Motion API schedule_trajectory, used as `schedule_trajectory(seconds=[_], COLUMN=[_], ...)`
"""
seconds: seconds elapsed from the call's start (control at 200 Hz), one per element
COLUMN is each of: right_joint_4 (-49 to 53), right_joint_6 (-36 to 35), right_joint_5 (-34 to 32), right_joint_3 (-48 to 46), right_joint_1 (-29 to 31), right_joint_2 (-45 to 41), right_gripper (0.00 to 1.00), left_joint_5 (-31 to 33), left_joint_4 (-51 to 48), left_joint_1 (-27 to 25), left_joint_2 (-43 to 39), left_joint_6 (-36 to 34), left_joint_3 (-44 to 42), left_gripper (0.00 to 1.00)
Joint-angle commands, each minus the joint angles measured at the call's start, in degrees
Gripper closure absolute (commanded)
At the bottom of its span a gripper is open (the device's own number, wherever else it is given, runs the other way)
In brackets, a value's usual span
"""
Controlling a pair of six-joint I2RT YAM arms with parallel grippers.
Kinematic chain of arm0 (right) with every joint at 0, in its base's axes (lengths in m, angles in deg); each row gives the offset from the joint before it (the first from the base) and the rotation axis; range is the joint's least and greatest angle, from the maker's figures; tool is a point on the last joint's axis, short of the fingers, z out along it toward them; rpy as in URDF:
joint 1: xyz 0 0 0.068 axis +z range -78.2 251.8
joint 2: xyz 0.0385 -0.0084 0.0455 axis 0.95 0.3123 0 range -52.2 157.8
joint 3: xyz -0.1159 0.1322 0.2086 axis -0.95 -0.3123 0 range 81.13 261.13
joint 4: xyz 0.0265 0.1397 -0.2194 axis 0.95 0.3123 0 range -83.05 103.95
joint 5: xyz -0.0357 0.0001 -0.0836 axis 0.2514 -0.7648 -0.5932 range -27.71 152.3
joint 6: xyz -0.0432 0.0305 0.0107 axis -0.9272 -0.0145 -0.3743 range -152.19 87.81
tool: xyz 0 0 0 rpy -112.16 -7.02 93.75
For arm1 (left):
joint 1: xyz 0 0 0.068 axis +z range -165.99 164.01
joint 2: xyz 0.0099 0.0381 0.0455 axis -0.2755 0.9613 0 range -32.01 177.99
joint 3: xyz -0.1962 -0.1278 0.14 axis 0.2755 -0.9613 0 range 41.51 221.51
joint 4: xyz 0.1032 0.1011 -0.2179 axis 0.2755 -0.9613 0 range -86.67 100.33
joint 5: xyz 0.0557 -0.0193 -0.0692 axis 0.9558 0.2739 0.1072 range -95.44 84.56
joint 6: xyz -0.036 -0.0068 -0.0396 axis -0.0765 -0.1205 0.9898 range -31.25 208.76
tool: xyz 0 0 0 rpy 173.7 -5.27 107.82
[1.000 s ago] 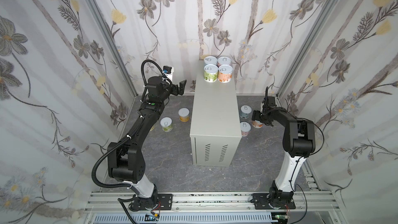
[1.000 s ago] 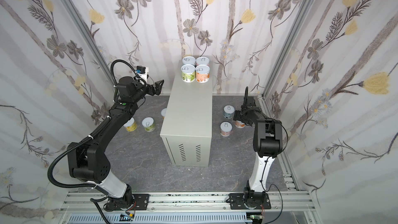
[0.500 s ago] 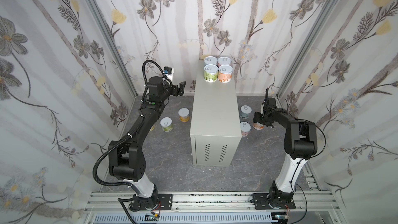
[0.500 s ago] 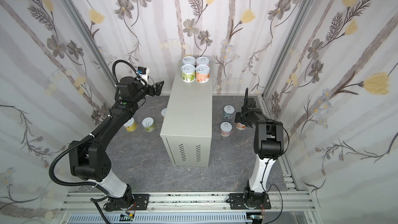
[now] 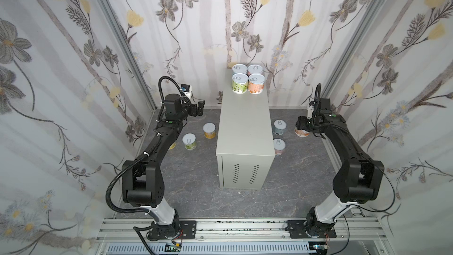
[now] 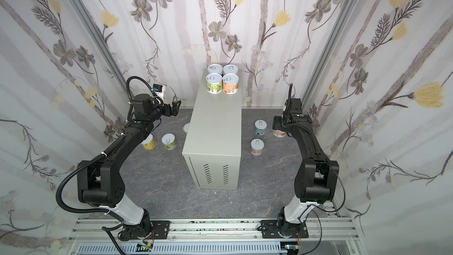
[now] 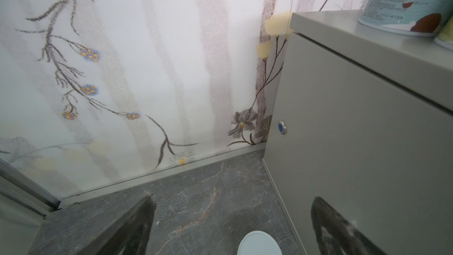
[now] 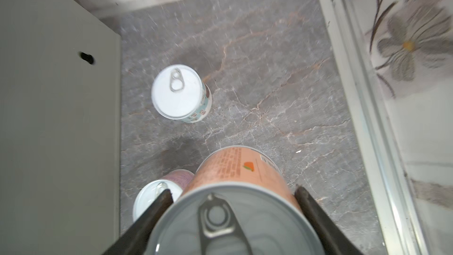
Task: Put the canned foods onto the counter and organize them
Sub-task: 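Close the right gripper on the orange-labelled can on the floor, then lift the orange can up onto the cabinet top with the right gripper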
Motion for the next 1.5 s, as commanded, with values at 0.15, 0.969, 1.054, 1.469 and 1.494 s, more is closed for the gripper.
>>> schedule_trajectory(seconds=[0.15, 0.969, 1.054, 1.469, 1.494], right_joint_4=[15.7, 20.2, 19.4, 20.0, 20.1], right_joint_6=[-2.5, -5.0, -6.6, -8.5, -8.5], right_joint_5=[0.5, 0.4, 0.1, 0.2, 0.2], right_joint_3=[16.5, 50.0, 50.3, 50.4, 50.4], right_joint_1=[3.1, 28.1, 29.8, 32.6, 32.6], right_joint_2=[-6.0, 5.7, 7.2, 10.7, 10.9], right_gripper=[0.64, 0.64, 0.63, 0.48, 0.47], left_joint_5=[-4.5, -5.4, -5.3, -5.4, -5.4], left_joint_4=[-3.1, -0.4, -1.0, -2.9, -2.9], left_joint_1=[2.1, 2.1, 2.1, 2.0, 2.0], left_joint_2=[0.5, -5.4, -6.3, -10.4, -10.5], left_joint_6=[-2.8, -2.5, -2.6, -3.5, -3.6], left_joint_3=[0.6, -9.5, -9.4, -9.6, -9.6], left_gripper=[0.0, 0.0, 0.0, 0.0, 0.0])
